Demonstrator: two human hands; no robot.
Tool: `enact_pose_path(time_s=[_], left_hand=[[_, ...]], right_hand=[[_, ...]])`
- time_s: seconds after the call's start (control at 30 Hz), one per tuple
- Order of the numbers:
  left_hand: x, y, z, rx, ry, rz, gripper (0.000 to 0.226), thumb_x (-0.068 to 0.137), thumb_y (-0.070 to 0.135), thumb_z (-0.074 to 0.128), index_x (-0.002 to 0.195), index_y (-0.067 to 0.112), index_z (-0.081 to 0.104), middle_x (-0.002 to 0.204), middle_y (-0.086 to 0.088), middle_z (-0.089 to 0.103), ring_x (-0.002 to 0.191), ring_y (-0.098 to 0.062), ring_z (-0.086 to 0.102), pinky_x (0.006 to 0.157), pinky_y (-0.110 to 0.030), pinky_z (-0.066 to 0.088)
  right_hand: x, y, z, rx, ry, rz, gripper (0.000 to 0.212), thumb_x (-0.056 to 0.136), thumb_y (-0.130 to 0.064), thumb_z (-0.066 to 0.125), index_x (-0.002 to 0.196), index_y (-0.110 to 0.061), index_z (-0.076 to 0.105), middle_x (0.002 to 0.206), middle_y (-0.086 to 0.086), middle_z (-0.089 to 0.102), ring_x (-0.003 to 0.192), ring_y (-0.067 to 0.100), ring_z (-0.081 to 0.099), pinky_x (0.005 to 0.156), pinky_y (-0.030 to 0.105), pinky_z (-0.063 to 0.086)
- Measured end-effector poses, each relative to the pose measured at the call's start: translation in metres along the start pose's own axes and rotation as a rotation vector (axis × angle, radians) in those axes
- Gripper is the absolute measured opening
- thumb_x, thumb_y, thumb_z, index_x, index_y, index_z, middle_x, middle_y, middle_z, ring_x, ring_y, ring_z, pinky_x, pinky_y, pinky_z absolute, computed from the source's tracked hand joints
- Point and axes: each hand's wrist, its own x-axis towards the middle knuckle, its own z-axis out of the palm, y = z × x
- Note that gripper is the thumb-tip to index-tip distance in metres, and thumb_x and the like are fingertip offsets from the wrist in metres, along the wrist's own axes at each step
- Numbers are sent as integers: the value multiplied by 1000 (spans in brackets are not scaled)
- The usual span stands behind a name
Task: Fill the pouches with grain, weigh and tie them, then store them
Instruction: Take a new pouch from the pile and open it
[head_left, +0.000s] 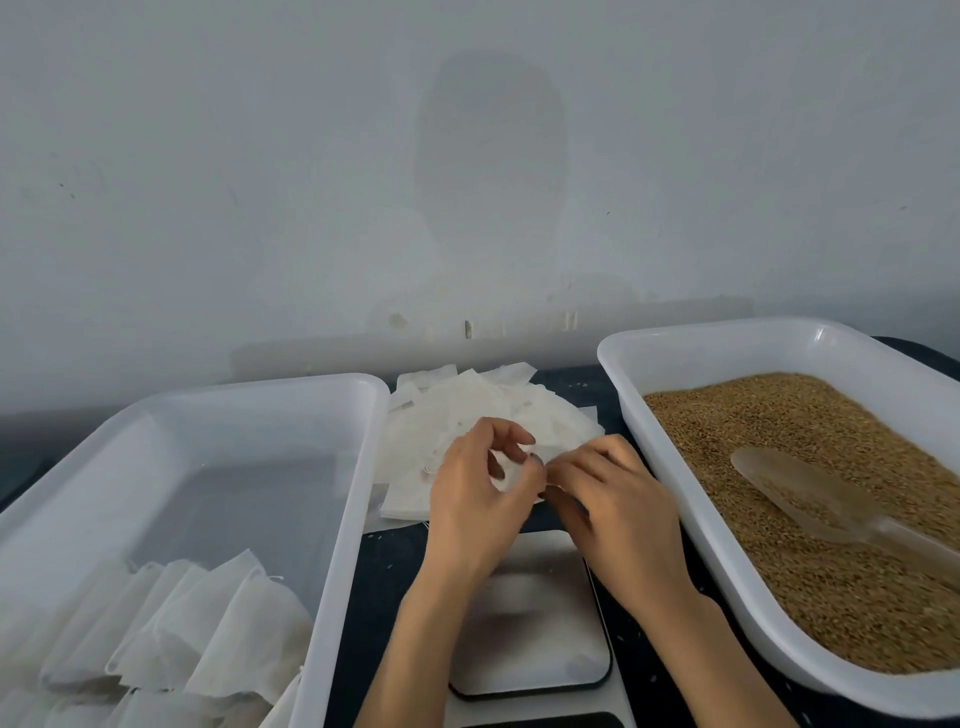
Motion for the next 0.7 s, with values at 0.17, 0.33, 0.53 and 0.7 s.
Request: enact_pose_path(time_s=[0.17,0.33,0.53,0.7], left_hand=[[2,-12,-14,114,-284,236,76,74,52,76,140,31,43,139,21,44,134,-4,34,107,-11,27],[4,-22,-21,152,-442,109,81,70,51,83,136,40,38,118,17,59,107,-5,56,93,-27,48],[3,-18,-21,147,-462,50,51,61,70,69,96,40,49,85,16,62,76,-4,55,66,-18,47],[2,-20,-16,122,-460,23,44,65,60,75,92,31,55,87,7,64,76,-11,57,67,-26,49]], right_hand=[[4,-1,-6,259,-90,104,10,84,-18,73,94,-22,71,110,-17,67,113,5,58,73,32,57],[5,-5,-13,280,-100,96,30,95,-50,52,89,-27,70,103,-15,59,92,-3,59,65,25,52],[9,-7,-24,244,-72,53,23,90,-41,55,83,-25,71,96,-17,64,108,-3,57,73,19,50],[-2,-11,-36,188,-149,34,11,87,-18,64,93,-22,72,96,-20,67,119,1,51,80,23,53]])
